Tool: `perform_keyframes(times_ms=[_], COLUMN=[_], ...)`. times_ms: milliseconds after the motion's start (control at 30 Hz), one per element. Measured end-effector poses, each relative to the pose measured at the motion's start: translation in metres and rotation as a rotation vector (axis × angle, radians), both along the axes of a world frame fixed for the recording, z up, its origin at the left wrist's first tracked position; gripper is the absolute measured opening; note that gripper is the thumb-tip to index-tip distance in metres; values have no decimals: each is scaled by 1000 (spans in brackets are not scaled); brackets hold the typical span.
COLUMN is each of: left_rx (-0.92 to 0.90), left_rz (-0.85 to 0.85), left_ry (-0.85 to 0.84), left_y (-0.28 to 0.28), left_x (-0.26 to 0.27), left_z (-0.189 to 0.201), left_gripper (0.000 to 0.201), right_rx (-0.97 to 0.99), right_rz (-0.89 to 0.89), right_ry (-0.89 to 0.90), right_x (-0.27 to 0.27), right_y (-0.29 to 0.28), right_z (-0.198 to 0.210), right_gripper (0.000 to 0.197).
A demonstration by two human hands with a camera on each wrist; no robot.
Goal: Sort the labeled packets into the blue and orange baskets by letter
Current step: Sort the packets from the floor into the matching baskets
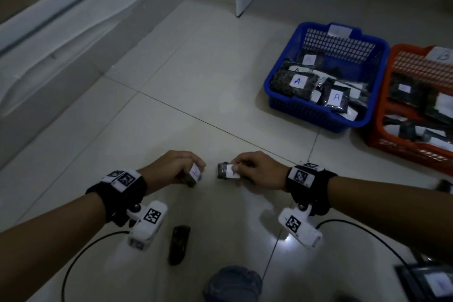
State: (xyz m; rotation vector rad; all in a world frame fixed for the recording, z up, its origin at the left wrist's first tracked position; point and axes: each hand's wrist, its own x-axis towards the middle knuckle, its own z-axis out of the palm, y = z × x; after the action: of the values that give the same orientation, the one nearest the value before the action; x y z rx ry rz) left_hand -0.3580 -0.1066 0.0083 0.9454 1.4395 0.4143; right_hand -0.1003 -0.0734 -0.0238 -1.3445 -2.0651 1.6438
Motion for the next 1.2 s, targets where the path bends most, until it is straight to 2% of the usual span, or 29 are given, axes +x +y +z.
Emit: perform_keyframes(times_ms=[133,233,367,467,567,667,767,867,967,1000,1067,1200], left_rx=[-163,-178,-49,50,191,347,489,545,595,618,688,797], left_rz=[226,297,200,160,56,-22,-52,-59,-197,-267,-368,-320], left_ry=[-331,-457,-355,-365,-392,-346,-276,-289,-282,-254,-164,-14], left_y=[8,16,36,58,88,116,141,158,171,174,179,183], left_x=[13,26,48,73,103,132,159,184,205,211,224,247], left_z=[6,11,13,20,28,37,44,50,53,54,54,49], left_gripper=[44,43,45,32,29,27,27,31,37,38,35,24], right_rx=[-224,-281,-195,-169,-100,-10,62,64,51,48,34,58], right_rz=[-170,-266,-311,-347,-468,-582,-737,-862,-907,-914,-919,-983], right_ry=[117,159,145,171,234,254,296,327,348,349,325,265], right_x=[14,29,57,80,107,132,154,174,189,193,196,197], right_y=[6,9,17,26,37,50,62,69,73,73,74,78], right_z=[12,17,27,39,55,75,89,94,93,92,90,81], right_gripper=[18,22,24,22,21,22,31,42,69,71,60,36])
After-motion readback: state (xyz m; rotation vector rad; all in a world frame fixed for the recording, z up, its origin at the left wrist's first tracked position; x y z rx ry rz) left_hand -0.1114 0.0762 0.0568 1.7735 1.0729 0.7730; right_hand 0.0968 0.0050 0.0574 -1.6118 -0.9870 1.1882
